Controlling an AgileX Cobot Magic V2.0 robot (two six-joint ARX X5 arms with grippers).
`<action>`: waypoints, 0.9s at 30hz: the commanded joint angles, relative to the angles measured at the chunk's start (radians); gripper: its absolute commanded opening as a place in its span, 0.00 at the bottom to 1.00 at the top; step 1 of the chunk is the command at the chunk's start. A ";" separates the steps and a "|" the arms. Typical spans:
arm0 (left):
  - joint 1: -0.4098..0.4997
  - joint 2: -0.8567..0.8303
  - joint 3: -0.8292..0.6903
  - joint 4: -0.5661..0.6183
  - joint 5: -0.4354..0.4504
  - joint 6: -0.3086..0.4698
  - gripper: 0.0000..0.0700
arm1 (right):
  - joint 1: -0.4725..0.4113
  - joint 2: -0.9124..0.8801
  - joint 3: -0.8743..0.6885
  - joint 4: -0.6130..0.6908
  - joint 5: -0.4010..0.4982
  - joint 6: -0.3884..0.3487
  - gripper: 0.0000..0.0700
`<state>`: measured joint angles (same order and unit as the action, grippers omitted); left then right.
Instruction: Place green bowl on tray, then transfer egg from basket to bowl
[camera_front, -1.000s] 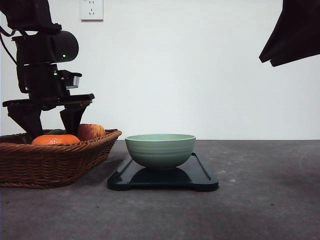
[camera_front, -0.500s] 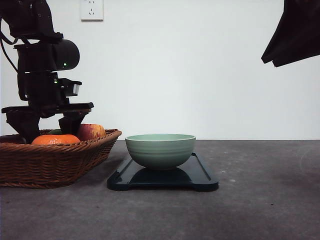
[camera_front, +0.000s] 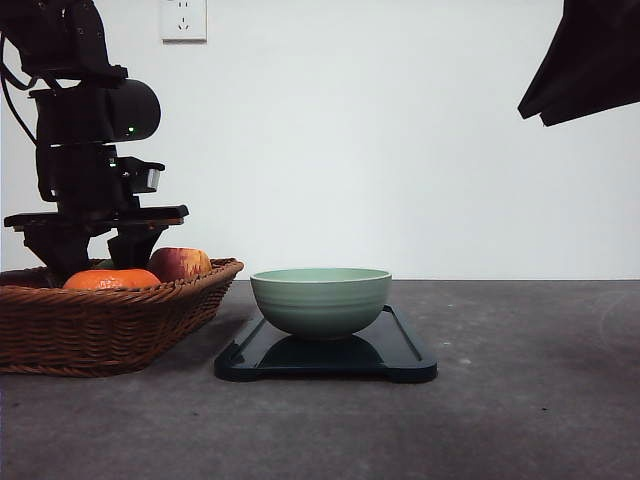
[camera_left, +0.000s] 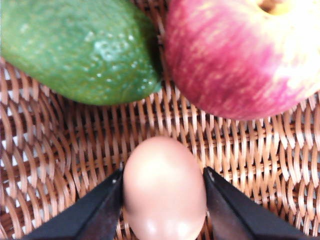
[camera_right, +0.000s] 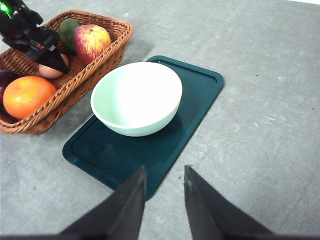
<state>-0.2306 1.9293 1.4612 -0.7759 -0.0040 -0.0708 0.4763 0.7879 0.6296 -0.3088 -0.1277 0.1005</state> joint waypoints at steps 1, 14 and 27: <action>-0.004 0.026 0.022 -0.001 -0.004 -0.001 0.39 | 0.006 0.008 0.004 0.010 0.002 -0.006 0.21; -0.003 0.024 0.022 -0.021 -0.004 -0.001 0.25 | 0.006 0.008 0.004 0.009 0.002 -0.006 0.21; -0.003 -0.128 0.022 -0.041 -0.004 -0.002 0.25 | 0.006 0.008 0.004 0.009 0.002 -0.006 0.21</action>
<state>-0.2306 1.8167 1.4631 -0.8228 -0.0040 -0.0708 0.4763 0.7879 0.6296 -0.3088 -0.1280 0.1005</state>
